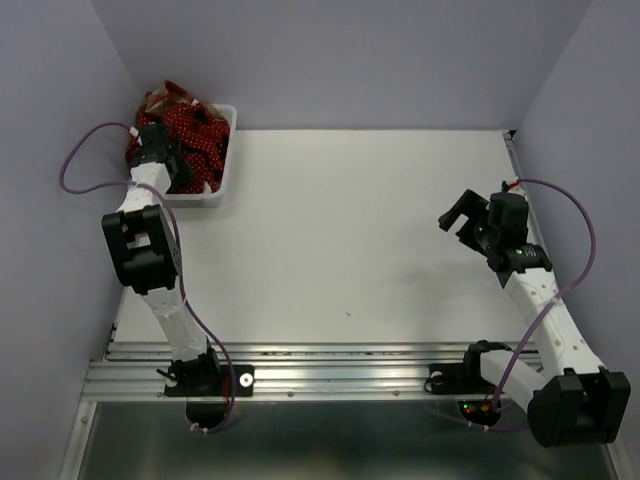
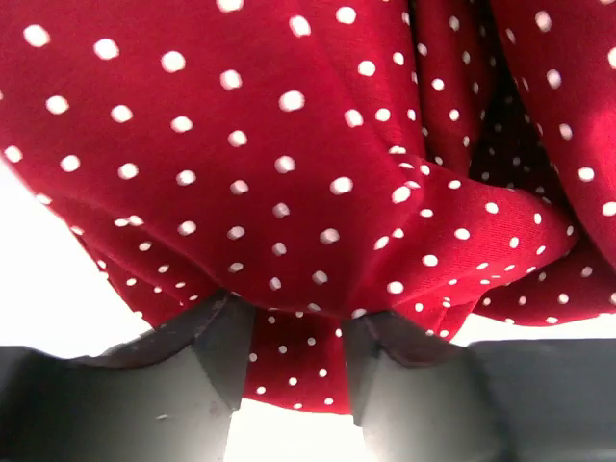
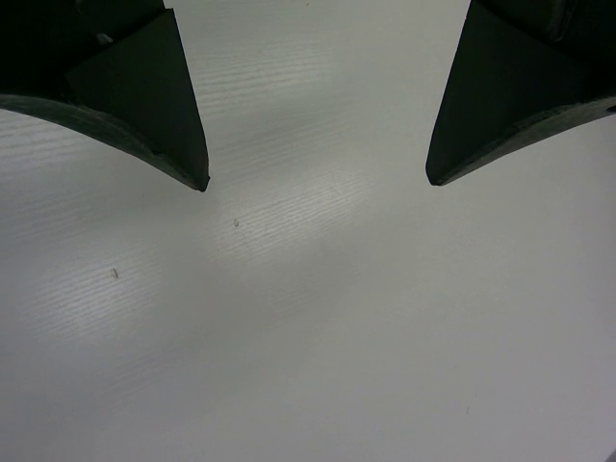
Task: Fold and stack the skirts
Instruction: Grab the skirt from the pile, then move the skirt to the center of the board
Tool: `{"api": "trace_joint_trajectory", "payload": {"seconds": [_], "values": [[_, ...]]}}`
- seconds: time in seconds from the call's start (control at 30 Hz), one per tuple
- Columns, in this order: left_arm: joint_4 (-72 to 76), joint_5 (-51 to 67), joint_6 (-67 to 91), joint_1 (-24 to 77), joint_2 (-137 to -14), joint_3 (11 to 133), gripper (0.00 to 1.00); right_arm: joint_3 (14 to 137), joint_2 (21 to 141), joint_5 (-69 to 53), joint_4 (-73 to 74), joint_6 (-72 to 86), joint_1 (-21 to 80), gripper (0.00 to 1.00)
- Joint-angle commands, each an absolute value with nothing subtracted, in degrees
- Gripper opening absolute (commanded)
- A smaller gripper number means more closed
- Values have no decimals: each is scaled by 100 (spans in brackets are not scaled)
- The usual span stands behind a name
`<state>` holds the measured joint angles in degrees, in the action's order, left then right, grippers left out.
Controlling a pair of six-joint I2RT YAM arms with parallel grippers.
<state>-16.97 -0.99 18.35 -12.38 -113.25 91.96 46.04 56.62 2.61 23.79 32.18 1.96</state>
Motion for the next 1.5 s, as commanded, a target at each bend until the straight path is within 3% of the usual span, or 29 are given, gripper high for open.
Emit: {"api": "trace_joint_trajectory", "payload": {"seconds": [0.0,0.43,0.77,1.07,1.3,1.47], "values": [[-1784,-395,1766,-1309,-11171,9580,0,4843,5502,360,2092,3182,193,100],[-387,-642,1802,-1336,-9431,8613,0,4772,5423,369,2065,3208,193,100],[158,744,1793,-1292,-7965,8797,0,4737,5388,378,2039,3164,193,100],[290,993,1538,-439,-7523,10723,0,4623,5142,290,1942,3173,193,100],[473,1939,2302,-45,-8391,13250,0,4526,4940,343,1951,3164,193,100],[1387,2697,3295,386,-8771,13448,0,4482,4790,343,1942,3173,193,100]]}}
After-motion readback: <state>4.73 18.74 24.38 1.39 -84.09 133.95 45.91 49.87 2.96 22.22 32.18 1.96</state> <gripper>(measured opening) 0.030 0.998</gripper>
